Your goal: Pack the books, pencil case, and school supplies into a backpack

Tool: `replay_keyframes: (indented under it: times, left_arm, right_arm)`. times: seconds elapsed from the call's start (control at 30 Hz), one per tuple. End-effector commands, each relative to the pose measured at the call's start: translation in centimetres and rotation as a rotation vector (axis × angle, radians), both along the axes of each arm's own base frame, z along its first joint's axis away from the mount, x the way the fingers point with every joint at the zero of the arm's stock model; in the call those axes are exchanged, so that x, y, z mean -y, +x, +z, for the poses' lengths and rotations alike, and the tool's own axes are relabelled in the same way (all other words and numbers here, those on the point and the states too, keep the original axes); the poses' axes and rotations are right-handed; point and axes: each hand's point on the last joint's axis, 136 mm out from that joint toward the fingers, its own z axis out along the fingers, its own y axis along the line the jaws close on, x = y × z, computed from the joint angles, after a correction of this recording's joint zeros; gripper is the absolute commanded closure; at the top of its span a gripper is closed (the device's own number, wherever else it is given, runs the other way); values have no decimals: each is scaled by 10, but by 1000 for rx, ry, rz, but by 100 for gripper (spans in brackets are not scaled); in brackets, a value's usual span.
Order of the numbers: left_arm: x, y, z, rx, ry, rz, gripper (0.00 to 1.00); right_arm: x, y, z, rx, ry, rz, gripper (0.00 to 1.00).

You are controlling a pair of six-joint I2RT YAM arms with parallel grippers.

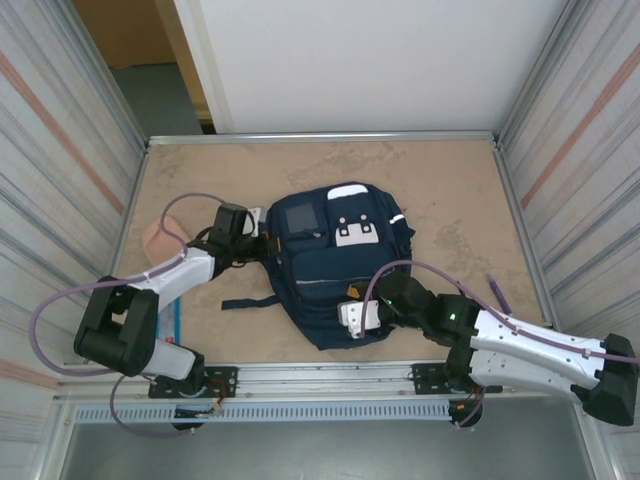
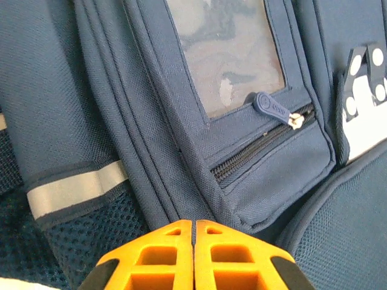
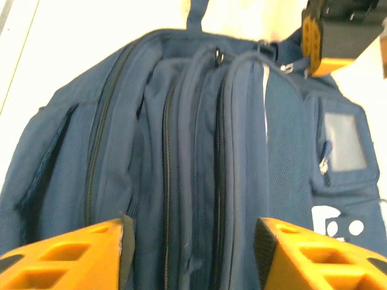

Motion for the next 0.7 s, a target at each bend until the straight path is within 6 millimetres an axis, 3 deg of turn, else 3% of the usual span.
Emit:
replay_keyframes:
  times: [0.0, 0.07, 0.2, 0.3, 0.37, 0.43, 0.47, 0.53, 0.6, 0.67]
  left_arm:
    - [-10, 17, 14, 32, 55, 7, 83]
    - [-14, 20, 18, 15, 62, 12, 71]
    - [-17, 13, 40, 2, 25, 37, 63]
    - [-32, -2, 59, 5, 30, 116, 57]
    - [-49, -19, 62, -22, 89, 171, 53]
    - [-72, -37, 60, -50, 180, 224, 47]
    - [-84, -46, 56, -61, 224, 249, 37]
    - [-120, -60, 47, -79, 310, 364, 2]
    - [-156, -73, 33, -135, 311, 537, 1]
    - [-175, -81, 21, -198, 204, 659, 1]
  right_arm:
    - [-10, -6, 11, -23, 72, 23, 1]
    - [-12, -6, 22, -30, 115, 13, 1]
    - [-18, -1, 54, -121, 262, -101, 1]
    - [-19, 16, 89, -348, 465, -363, 1]
    - [-15, 24, 106, -532, 574, -544, 1]
    - [-18, 24, 112, -633, 606, -565, 1]
    - [-21, 24, 111, -662, 610, -560, 1]
    - [-26, 26, 109, -699, 612, -552, 1]
    - [-31, 28, 108, -709, 614, -547, 1]
    - [-37, 29, 106, -720, 610, -537, 1]
